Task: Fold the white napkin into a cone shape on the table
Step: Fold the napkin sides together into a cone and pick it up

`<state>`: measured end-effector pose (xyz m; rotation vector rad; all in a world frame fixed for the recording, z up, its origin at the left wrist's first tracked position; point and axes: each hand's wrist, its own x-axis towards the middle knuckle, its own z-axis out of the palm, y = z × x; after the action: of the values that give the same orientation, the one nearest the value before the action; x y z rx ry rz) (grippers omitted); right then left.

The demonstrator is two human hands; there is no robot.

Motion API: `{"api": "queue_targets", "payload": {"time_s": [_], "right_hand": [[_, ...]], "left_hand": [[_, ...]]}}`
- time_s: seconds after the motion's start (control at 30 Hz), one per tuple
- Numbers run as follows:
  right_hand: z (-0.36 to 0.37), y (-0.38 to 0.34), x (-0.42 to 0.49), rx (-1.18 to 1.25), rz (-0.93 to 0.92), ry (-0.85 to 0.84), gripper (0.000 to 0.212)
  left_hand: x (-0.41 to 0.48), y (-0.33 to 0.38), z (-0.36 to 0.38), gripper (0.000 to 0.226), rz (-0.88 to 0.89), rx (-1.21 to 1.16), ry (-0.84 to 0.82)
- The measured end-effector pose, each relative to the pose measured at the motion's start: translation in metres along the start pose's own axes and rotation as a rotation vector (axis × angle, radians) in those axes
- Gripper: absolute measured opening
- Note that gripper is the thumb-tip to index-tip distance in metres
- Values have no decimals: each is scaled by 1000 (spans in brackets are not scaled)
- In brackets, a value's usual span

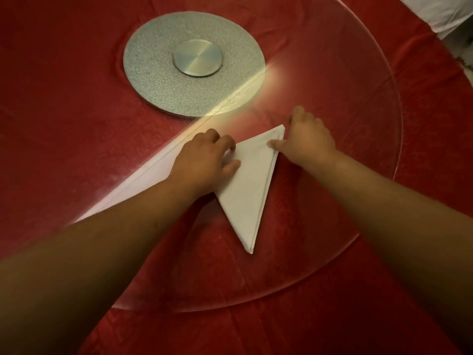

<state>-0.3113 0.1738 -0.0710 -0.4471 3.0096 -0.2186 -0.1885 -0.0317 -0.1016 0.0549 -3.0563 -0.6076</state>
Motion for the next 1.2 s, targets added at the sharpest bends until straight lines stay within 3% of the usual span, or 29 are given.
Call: {"api": "queue_targets", "payload": {"time_s": [0.07, 0.13, 0.3, 0.43, 0.6, 0.73, 0.9, 1.03, 1.2], "right_hand": [[6, -11, -20, -55, -59, 195, 60], [14, -36, -45, 35, -134, 280, 54], [46, -103, -117, 265, -261, 146, 53], [65, -119, -147, 213, -347, 83, 55], [86, -116, -165, 78, -465, -50, 68], [89, -80, -169, 11, -419, -40, 78], [80, -33, -178, -27, -286, -74, 76], [68, -33, -179, -47, -284, -54, 65], [48, -37, -178, -118, -244, 57, 36]], "left_hand": [[-11, -4, 3, 37, 16, 35, 37], [-17, -5, 4, 35, -5, 50, 66], [-39, -8, 2, 39, -133, 23, 147], [-66, -22, 2, 48, -185, 62, 169], [-91, -43, 5, 55, 37, 304, 120], [-94, -57, 8, 60, -26, 242, 4], [-96, -60, 9, 61, -43, 192, -33], [-97, -60, 7, 60, -68, 140, -5], [-105, -58, 3, 58, -142, 34, 131]]}}
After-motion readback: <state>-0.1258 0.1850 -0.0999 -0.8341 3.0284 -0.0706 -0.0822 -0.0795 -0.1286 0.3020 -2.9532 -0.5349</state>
